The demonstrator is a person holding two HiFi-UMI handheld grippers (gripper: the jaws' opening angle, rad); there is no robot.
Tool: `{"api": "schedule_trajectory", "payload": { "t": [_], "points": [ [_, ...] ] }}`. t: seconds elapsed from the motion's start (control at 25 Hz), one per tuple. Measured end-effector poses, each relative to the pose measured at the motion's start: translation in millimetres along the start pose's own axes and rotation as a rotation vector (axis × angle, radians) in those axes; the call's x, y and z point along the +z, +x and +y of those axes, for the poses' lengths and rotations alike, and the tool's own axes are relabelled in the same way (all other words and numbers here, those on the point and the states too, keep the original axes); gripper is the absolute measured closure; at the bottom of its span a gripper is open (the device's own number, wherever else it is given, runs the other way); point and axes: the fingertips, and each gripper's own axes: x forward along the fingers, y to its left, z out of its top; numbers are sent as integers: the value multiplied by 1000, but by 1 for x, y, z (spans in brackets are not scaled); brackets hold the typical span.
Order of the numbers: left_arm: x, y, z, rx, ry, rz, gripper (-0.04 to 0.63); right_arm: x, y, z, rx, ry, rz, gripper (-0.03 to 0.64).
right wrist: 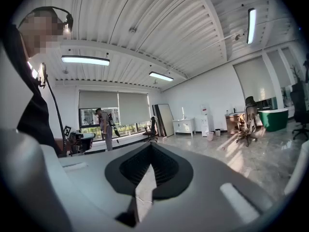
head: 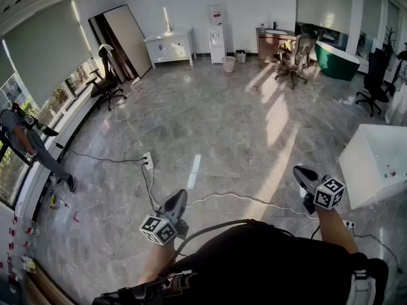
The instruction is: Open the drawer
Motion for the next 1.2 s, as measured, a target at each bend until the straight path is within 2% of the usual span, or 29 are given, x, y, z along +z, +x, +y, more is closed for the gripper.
{"api": "schedule_trajectory", "payload": {
  "t": [0.36, 0.84, 1.2],
  "points": [
    [0, 1, 5, 5, -5, -13, 595, 0, 9, -1, 12, -16, 4, 617],
    [9, -15, 25, -1, -23, -12, 595, 1, 33, 20, 21, 23, 7, 615],
    [19, -57, 66, 15, -30, -15, 595, 4, 70, 53, 12, 25, 8, 615]
  ]
}}
